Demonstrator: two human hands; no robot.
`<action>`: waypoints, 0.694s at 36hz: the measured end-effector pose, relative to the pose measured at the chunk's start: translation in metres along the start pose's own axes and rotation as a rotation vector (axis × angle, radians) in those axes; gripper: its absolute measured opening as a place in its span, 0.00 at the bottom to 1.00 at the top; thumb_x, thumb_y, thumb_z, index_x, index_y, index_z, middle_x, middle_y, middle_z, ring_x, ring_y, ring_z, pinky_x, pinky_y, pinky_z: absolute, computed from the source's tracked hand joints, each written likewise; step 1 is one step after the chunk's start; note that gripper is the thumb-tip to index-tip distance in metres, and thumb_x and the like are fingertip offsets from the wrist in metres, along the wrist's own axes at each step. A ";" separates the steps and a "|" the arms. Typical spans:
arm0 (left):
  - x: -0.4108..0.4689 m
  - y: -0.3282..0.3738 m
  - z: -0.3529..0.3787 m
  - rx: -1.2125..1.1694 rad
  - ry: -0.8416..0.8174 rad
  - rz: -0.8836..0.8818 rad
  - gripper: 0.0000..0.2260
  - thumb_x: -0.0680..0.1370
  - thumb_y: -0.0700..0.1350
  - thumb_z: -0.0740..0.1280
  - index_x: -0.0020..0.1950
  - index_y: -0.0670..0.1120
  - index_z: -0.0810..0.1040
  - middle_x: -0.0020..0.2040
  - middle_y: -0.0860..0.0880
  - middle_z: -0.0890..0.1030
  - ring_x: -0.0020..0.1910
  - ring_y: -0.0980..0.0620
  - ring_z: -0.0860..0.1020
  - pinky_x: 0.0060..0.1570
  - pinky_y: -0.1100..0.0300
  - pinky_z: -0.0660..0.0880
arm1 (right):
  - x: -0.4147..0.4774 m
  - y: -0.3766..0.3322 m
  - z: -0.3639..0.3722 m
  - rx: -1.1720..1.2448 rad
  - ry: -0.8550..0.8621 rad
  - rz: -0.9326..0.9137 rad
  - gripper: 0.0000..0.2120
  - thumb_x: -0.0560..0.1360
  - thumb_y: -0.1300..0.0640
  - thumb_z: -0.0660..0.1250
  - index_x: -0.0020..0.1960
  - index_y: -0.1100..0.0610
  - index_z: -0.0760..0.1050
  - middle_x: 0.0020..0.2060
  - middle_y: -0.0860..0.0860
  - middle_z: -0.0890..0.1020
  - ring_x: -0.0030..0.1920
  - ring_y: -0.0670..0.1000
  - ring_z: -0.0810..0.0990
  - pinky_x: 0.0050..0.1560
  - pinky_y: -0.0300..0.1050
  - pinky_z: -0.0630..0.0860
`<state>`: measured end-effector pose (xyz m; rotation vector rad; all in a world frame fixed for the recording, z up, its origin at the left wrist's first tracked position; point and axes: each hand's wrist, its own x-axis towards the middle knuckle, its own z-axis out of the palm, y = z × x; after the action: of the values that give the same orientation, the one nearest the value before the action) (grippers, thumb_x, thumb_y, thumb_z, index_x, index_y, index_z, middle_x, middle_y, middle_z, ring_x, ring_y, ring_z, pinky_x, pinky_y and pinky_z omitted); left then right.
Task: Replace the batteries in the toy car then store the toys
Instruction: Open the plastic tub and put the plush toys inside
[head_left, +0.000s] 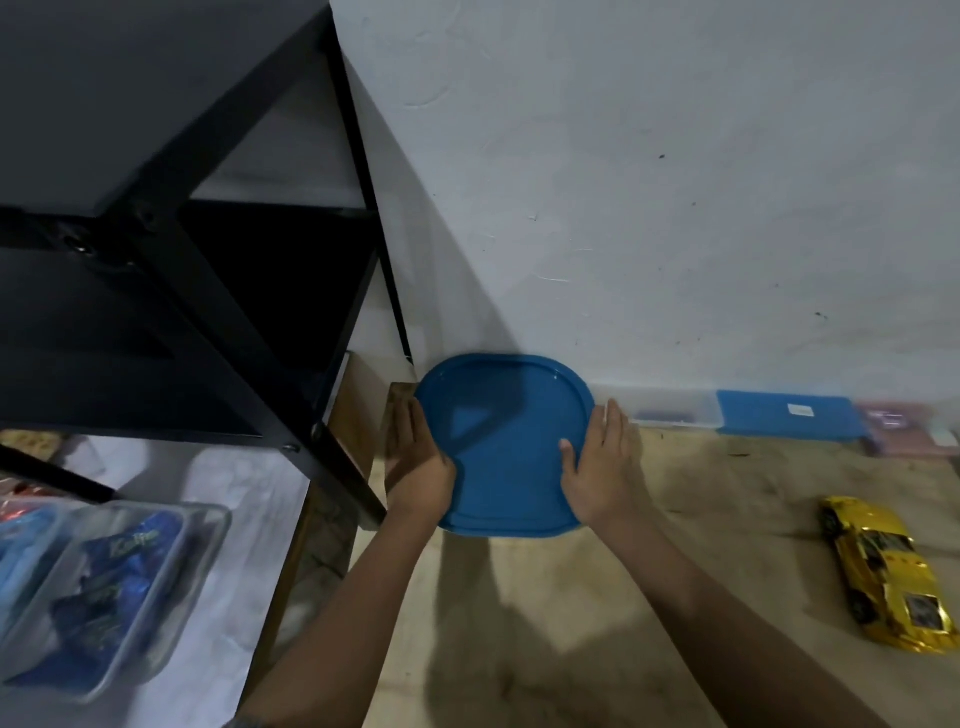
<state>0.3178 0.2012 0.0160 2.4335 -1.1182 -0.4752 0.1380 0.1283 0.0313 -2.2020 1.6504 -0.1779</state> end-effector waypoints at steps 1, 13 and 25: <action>0.002 -0.001 0.001 0.072 -0.004 0.042 0.29 0.80 0.45 0.54 0.77 0.43 0.43 0.78 0.47 0.43 0.77 0.47 0.46 0.75 0.52 0.53 | 0.002 0.002 0.001 -0.035 -0.022 -0.049 0.32 0.81 0.47 0.49 0.75 0.63 0.42 0.76 0.58 0.45 0.76 0.56 0.43 0.73 0.44 0.38; 0.020 0.002 -0.001 0.401 -0.170 0.230 0.32 0.81 0.58 0.47 0.76 0.41 0.38 0.76 0.43 0.35 0.75 0.47 0.35 0.75 0.52 0.37 | 0.017 -0.002 -0.003 -0.196 -0.103 -0.148 0.37 0.78 0.43 0.51 0.75 0.63 0.38 0.76 0.57 0.41 0.76 0.54 0.38 0.74 0.47 0.40; 0.016 0.000 0.002 0.362 -0.157 0.235 0.32 0.81 0.59 0.45 0.76 0.42 0.37 0.76 0.44 0.34 0.75 0.48 0.33 0.71 0.57 0.33 | 0.014 -0.001 0.005 -0.128 -0.093 -0.148 0.36 0.80 0.44 0.49 0.74 0.64 0.36 0.75 0.57 0.38 0.76 0.54 0.38 0.73 0.44 0.39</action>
<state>0.3269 0.1884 0.0119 2.5485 -1.6596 -0.4235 0.1447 0.1170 0.0250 -2.3910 1.4873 -0.0085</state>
